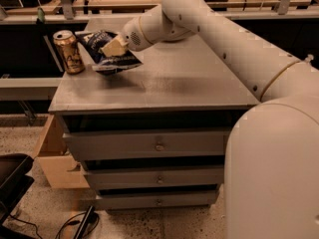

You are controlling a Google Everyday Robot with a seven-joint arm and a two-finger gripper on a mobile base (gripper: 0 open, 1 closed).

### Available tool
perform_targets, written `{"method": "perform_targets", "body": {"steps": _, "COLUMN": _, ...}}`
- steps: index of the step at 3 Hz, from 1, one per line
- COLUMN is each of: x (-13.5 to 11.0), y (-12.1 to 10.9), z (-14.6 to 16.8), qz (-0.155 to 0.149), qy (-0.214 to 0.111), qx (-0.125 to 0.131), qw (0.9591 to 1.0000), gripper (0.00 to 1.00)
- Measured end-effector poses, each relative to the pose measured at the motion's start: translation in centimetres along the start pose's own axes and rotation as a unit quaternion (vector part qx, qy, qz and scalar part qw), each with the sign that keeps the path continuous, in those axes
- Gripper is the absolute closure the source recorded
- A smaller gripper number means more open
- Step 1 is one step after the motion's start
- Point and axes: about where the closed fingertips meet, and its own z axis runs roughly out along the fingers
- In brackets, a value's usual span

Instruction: Move blue chip bag near orange can

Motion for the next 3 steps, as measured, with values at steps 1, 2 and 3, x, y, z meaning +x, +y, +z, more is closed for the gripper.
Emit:
{"method": "perform_targets", "body": {"steps": 1, "x": 0.04, "y": 0.13, "z": 0.29, "qz": 0.000, "qy": 0.001, "qx": -0.002, "qw": 1.0000, "gripper": 0.61}}
{"method": "perform_targets", "body": {"steps": 2, "x": 0.07, "y": 0.28, "z": 0.60, "qz": 0.000, "qy": 0.001, "qx": -0.005, "qw": 1.0000, "gripper": 0.38}}
{"method": "perform_targets", "body": {"steps": 3, "x": 0.12, "y": 0.42, "z": 0.90, "qz": 0.000, "qy": 0.002, "qx": -0.007, "qw": 1.0000, "gripper": 0.13}}
